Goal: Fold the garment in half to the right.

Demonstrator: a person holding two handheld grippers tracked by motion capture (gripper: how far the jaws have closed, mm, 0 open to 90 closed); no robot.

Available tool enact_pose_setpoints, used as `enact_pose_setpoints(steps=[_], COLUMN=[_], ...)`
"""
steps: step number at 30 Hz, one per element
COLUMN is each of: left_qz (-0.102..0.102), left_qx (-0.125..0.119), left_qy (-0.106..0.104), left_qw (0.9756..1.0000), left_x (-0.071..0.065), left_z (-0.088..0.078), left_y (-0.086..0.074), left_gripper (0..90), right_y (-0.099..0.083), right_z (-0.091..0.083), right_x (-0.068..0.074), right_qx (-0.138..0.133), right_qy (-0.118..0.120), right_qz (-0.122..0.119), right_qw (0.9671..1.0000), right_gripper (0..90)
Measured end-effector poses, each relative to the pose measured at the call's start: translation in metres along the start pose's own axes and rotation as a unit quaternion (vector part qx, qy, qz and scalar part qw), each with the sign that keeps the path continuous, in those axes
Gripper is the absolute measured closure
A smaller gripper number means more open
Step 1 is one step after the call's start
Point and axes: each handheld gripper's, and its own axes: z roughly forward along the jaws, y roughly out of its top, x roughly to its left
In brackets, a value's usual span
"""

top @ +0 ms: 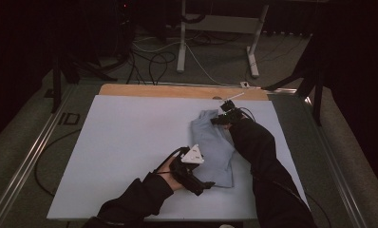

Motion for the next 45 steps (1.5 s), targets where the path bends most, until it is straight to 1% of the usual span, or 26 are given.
enact_pose_setpoints(steps=[1, 2, 3, 5, 7, 8, 9, 10, 12, 20, 21, 24, 25, 27, 28, 29, 30, 32, 35, 36, 37, 39, 40, 41, 42, 45], left_qz=[0.000, -0.001, -0.002, -0.013, -0.013, -0.009, -0.005, -0.002, 0.000, -0.010, -0.011, -0.015, -0.016, -0.018, -0.018, -0.020, -0.020, -0.021, -0.020, -0.023, -0.022, -0.022, -0.024, -0.027, -0.029, -0.033], left_qx=[0.000, -0.006, -0.005, -0.011, -0.011, -0.030, -0.036, -0.039, -0.037, -0.029, -0.030, -0.031, -0.033, -0.035, -0.035, -0.035, -0.035, -0.035, -0.036, -0.037, -0.036, -0.034, -0.036, -0.037, -0.037, -0.036], left_qy=[0.000, 0.008, 0.014, 0.032, 0.032, 0.040, 0.046, 0.050, 0.060, 0.067, 0.068, 0.074, 0.075, 0.076, 0.076, 0.079, 0.079, 0.079, 0.082, 0.083, 0.083, 0.086, 0.087, 0.087, 0.089, 0.094], left_qw=[1.0000, 1.0000, 0.9999, 0.9993, 0.9993, 0.9987, 0.9983, 0.9980, 0.9975, 0.9973, 0.9972, 0.9967, 0.9966, 0.9963, 0.9963, 0.9961, 0.9961, 0.9960, 0.9958, 0.9957, 0.9956, 0.9955, 0.9953, 0.9952, 0.9949, 0.9944], left_x=[0.000, 0.002, 0.004, 0.009, 0.009, 0.011, 0.011, 0.011, 0.011, 0.015, 0.016, 0.018, 0.018, 0.019, 0.019, 0.019, 0.019, 0.020, 0.020, 0.021, 0.021, 0.022, 0.023, 0.023, 0.024, 0.026], left_z=[0.000, -0.005, -0.008, -0.019, -0.019, -0.026, -0.029, -0.032, -0.037, -0.044, -0.045, -0.047, -0.048, -0.049, -0.049, -0.050, -0.050, -0.052, -0.054, -0.055, -0.056, -0.058, -0.059, -0.061, -0.063, -0.068], left_y=[0.000, -0.004, -0.006, -0.015, -0.015, -0.021, -0.023, -0.026, -0.033, -0.048, -0.050, -0.053, -0.053, -0.054, -0.054, -0.056, -0.056, -0.056, -0.057, -0.058, -0.059, -0.061, -0.062, -0.063, -0.065, -0.069], left_gripper=[1.7, 1.7, 1.7, 1.5, 1.2, 1.2, 0.9, 0.7, 0.6, 0.5, 0.5, 0.5, 0.4, 0.4, 0.4, 0.4, 0.4, 0.4, 0.4, 0.4, 0.4, 0.4, 0.4, 0.3, 0.4, 0.3], right_y=[0.000, 0.002, 0.003, 0.007, 0.009, 0.009, 0.016, 0.017, 0.018, 0.011, 0.010, 0.008, 0.006, 0.006, 0.006, 0.005, 0.005, 0.005, 0.006, 0.006, 0.006, 0.008, 0.008, 0.008, 0.009, 0.011], right_z=[0.000, -0.001, -0.002, -0.004, -0.005, -0.005, -0.008, -0.007, -0.005, 0.008, 0.009, 0.013, 0.016, 0.016, 0.016, 0.016, 0.016, 0.016, 0.015, 0.013, 0.013, 0.007, 0.007, 0.001, -0.002, -0.012], right_x=[0.000, 0.003, 0.005, 0.009, 0.010, 0.010, 0.011, 0.011, 0.010, 0.003, 0.001, 0.001, 0.001, 0.001, 0.001, -0.001, -0.001, -0.002, -0.003, -0.003, -0.003, -0.003, -0.003, -0.003, -0.002, 0.001], right_qx=[0.000, 0.000, -0.003, -0.011, -0.016, -0.016, -0.041, -0.043, -0.037, -0.016, -0.014, -0.004, -0.002, -0.005, -0.005, -0.006, -0.006, -0.004, 0.000, 0.000, 0.000, -0.004, -0.004, -0.012, -0.016, -0.027], right_qy=[0.000, -0.008, -0.011, -0.010, -0.009, -0.009, 0.007, 0.010, 0.006, 0.006, 0.004, -0.010, -0.021, -0.032, -0.032, -0.038, -0.040, -0.038, -0.039, -0.037, -0.037, -0.025, -0.025, -0.001, 0.010, 0.011], right_qz=[0.000, -0.020, -0.022, -0.030, -0.036, -0.036, -0.027, -0.022, -0.022, 0.000, -0.003, -0.002, -0.013, -0.003, -0.003, -0.002, -0.001, 0.004, 0.004, 0.006, 0.006, 0.009, 0.009, 0.009, 0.005, 0.004], right_qw=[1.0000, 0.9998, 0.9997, 0.9994, 0.9992, 0.9992, 0.9988, 0.9988, 0.9991, 0.9999, 0.9999, 0.9999, 0.9997, 0.9995, 0.9995, 0.9993, 0.9992, 0.9992, 0.9992, 0.9993, 0.9993, 0.9996, 0.9996, 0.9999, 0.9998, 0.9996], right_gripper=[73.3, 81.3, 84.0, 85.0, 85.0, 85.1, 85.2, 85.2, 85.2, 84.6, 84.2, 75.4, 69.8, 63.3, 63.3, 57.1, 54.7, 52.0, 43.4, 36.9, 36.9, 26.0, 26.0, 16.8, 14.4, 14.0])
